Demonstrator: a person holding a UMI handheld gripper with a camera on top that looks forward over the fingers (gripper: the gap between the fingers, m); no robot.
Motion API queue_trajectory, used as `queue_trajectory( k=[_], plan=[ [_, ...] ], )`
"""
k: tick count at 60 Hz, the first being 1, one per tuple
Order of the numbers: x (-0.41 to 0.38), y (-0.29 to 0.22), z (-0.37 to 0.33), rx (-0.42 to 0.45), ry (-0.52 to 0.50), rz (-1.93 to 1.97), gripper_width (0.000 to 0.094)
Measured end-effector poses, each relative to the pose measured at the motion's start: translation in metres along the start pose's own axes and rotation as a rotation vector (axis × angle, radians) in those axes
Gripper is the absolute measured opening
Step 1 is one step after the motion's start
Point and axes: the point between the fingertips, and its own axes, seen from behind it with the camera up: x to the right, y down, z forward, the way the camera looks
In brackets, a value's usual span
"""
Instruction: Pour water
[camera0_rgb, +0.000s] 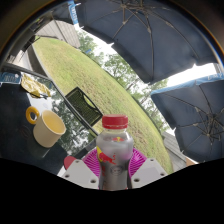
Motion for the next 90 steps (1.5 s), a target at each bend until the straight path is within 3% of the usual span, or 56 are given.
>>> queue_trajectory(
  k=[12, 19, 35, 44, 50, 57, 63, 78, 90],
  plan=[
    [-0.029, -0.058, 0.074, 0.130, 0.106, -0.945, 0.0309],
    [-0.065, -0.068, 0.096, 0.187, 0.113, -1.390, 0.0311],
    [-0.087, -0.075, 0.095, 0.236, 0.081, -1.624, 0.0315],
    [-0.053, -0.102, 0.101, 0.210, 0.112, -1.272, 0.0314],
    [-0.008, -0.105, 0.094, 0.172, 0.102, -0.611, 0.0313],
    [-0.006, -0.074, 0.093, 0.083, -0.004, 0.155, 0.0316],
    [-0.038, -0.035, 0.095, 0.037, -0.162, 0.591, 0.0315],
    [-0.077, 0.022, 0.091, -0.052, -0.261, 0.806, 0.0314],
    [-0.083, 0.028, 0.097, -0.013, -0.220, 0.800, 0.0322]
  ],
)
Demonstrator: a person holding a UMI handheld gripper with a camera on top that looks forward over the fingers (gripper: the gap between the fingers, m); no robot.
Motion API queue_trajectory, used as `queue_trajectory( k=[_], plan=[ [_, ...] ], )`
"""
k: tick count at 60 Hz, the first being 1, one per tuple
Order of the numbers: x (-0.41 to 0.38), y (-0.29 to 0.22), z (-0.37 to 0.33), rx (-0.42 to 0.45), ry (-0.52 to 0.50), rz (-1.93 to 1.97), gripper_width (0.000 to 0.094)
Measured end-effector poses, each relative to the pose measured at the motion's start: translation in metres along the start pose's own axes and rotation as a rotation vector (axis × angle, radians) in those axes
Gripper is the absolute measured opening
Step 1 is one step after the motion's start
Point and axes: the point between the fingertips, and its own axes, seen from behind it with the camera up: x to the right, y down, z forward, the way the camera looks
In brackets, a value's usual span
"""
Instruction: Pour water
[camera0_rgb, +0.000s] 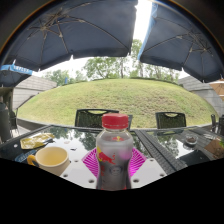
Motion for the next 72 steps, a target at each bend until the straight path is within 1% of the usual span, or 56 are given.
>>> queue_trajectory(
  k=[4, 10, 14, 15, 18, 19, 21, 25, 34, 44, 48, 55, 60, 67, 72],
  plan=[
    [0.003, -0.004, -0.005, -0.014, 0.003, 0.001, 0.0356],
    [0.002, -0.003, -0.007, -0.028, 0.004, -0.026, 0.0484],
    [0.007, 0.002, -0.013, -0.070, 0.021, -0.039, 0.0565],
    [0.006, 0.003, -0.016, -0.079, 0.023, -0.045, 0.0615],
    [0.005, 0.000, -0.026, -0.092, 0.022, -0.050, 0.0819],
    [0.004, -0.002, -0.031, -0.094, 0.018, -0.049, 0.0850],
    [0.001, -0.002, -0.043, -0.104, 0.007, -0.050, 0.0819],
    [-0.008, -0.008, -0.069, -0.112, -0.023, -0.046, 0.0833],
    [-0.028, -0.021, -0.147, -0.077, -0.047, -0.012, 0.0843],
    [-0.062, 0.004, -0.224, -0.128, -0.070, -0.012, 0.0840],
    [-0.079, 0.015, -0.247, -0.150, -0.098, 0.003, 0.0839],
    [-0.099, 0.019, -0.275, -0.151, -0.146, -0.009, 0.0839],
    [-0.098, 0.015, -0.285, -0.122, -0.133, -0.079, 0.0833],
    [-0.103, 0.014, -0.285, -0.105, -0.151, -0.104, 0.0825],
    [-0.116, 0.020, -0.286, -0.111, -0.200, -0.093, 0.0825]
  ],
)
